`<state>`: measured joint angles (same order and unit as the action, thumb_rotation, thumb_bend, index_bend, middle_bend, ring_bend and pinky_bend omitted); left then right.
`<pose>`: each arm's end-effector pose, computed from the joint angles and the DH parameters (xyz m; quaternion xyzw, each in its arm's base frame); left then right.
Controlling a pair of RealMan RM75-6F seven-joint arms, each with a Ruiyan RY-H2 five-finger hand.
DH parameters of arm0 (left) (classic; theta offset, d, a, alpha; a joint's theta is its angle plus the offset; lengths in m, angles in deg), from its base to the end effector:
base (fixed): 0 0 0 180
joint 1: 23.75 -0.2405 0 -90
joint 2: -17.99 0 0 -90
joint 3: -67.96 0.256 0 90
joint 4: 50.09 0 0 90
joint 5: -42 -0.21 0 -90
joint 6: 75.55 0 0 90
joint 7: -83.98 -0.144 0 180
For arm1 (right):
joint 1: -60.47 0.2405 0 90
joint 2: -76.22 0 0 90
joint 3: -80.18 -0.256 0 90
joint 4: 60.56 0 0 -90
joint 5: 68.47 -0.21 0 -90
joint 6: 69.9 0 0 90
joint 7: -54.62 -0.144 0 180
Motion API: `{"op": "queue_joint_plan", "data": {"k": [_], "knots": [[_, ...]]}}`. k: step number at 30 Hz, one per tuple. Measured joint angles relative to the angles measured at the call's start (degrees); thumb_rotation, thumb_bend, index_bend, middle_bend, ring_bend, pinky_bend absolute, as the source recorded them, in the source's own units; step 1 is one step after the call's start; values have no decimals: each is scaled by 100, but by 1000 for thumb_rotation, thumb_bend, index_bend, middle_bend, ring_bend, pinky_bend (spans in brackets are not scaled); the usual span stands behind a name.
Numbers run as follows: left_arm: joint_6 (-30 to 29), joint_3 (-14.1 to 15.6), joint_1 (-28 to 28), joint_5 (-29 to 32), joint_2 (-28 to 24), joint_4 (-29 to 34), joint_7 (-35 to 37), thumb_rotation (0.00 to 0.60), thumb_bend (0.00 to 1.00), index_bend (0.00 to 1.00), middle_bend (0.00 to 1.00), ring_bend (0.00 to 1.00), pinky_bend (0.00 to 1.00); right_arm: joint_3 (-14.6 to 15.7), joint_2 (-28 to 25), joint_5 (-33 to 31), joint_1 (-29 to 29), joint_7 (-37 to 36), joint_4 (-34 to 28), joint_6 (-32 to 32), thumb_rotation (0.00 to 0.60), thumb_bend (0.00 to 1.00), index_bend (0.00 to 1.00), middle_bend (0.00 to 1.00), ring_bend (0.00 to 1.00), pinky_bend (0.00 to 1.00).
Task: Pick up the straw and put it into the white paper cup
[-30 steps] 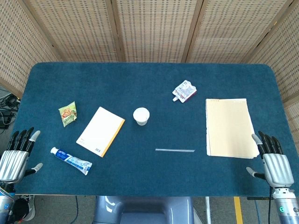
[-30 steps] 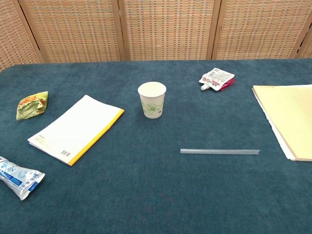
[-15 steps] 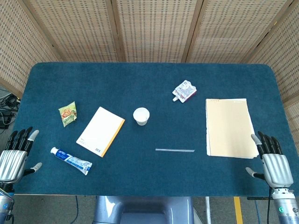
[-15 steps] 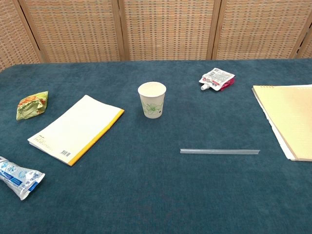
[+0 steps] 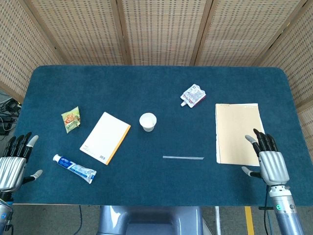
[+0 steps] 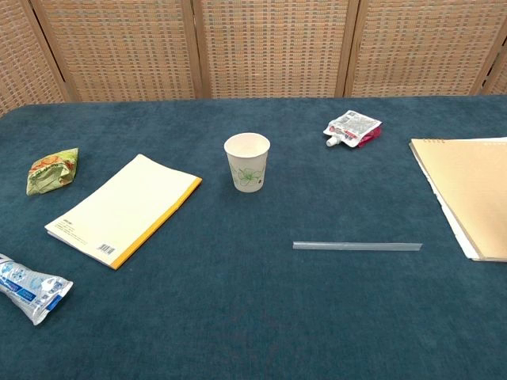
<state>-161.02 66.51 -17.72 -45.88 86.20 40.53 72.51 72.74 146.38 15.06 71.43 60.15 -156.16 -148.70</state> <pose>-0.3038 0.1819 0.1344 -0.6403 -0.3294 -0.3489 0.5998 -0.2700 -0.2255 0.1196 0.6032 -0.3956 0.4246 0.5471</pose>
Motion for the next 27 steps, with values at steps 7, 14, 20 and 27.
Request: {"op": "queue_joint_plan", "data": {"k": [7, 14, 20, 27], "knots": [[129, -42, 39, 159, 46, -114, 52, 600, 0, 0, 0, 0, 0, -314, 611, -559, 510, 633, -390, 504, 600, 228, 258, 0, 0, 0], [160, -96, 49, 259, 26, -180, 237, 600, 0, 0, 0, 0, 0, -535, 1494, -1245, 988, 1272, -468, 853, 600, 232, 352, 27, 0, 0], [269, -122, 78, 362, 12, -246, 402, 600, 0, 0, 0, 0, 0, -703, 2380, -1757, 1357, 1863, -288, 856, 600, 273, 444, 104, 0, 0], [393, -118, 102, 451, 12, -344, 554, 600, 0, 0, 0, 0, 0, -832, 3115, -2071, 1602, 2025, 319, 704, 600, 321, 513, 162, 0, 0]]}}
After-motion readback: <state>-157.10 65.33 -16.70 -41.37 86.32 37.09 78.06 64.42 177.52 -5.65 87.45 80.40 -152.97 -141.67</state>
